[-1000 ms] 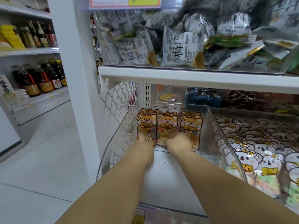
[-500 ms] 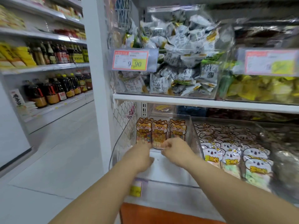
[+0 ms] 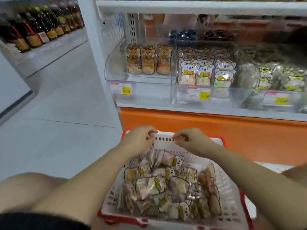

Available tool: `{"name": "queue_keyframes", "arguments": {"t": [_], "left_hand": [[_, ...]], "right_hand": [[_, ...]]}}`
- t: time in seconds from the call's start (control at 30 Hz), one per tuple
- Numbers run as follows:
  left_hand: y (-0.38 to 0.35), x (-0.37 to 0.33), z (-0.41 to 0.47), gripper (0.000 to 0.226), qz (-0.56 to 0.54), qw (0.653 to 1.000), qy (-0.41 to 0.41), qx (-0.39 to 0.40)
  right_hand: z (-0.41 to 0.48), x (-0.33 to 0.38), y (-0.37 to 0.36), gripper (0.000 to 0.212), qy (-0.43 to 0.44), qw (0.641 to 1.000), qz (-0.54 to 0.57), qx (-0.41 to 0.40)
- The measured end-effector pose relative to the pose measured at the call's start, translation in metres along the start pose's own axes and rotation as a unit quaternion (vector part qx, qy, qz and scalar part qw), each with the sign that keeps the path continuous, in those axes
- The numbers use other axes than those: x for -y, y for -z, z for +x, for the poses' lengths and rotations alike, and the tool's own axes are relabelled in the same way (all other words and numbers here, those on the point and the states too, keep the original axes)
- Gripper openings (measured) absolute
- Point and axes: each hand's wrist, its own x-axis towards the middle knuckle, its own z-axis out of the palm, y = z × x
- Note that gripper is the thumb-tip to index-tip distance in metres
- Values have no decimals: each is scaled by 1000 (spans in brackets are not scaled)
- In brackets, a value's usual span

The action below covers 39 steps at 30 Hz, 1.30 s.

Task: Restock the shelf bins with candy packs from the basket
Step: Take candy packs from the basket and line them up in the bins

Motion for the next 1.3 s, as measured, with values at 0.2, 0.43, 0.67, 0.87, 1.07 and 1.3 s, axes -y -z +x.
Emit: {"name": "queue_keyframes", "arguments": {"t": [0.2,0.43,0.67,0.87,1.07,1.3], "left_hand": [[-85,44,-17,32,169,959,52,221],[-135,64,-32,58,281,897,51,336],[-146,51,-20,52,294,888,57,349],[-144,40,0,50,160,949,80,259],[-112,13,18,70,-384,821,349,238],[-74,11,23,67,-631,650,382,184]], "right_hand": [[-17,-83,-62,25,-140,981,-30,133],[-41,-120,-132,39,-242,942,41,230],[-42,-123,-147,21,-206,954,49,210],[-27,-131,-99,9,-272,934,232,-9],[-23,-101,-60,11,-210,903,357,-113],[-16,-51,-53,17,-55,960,271,-50]]}}
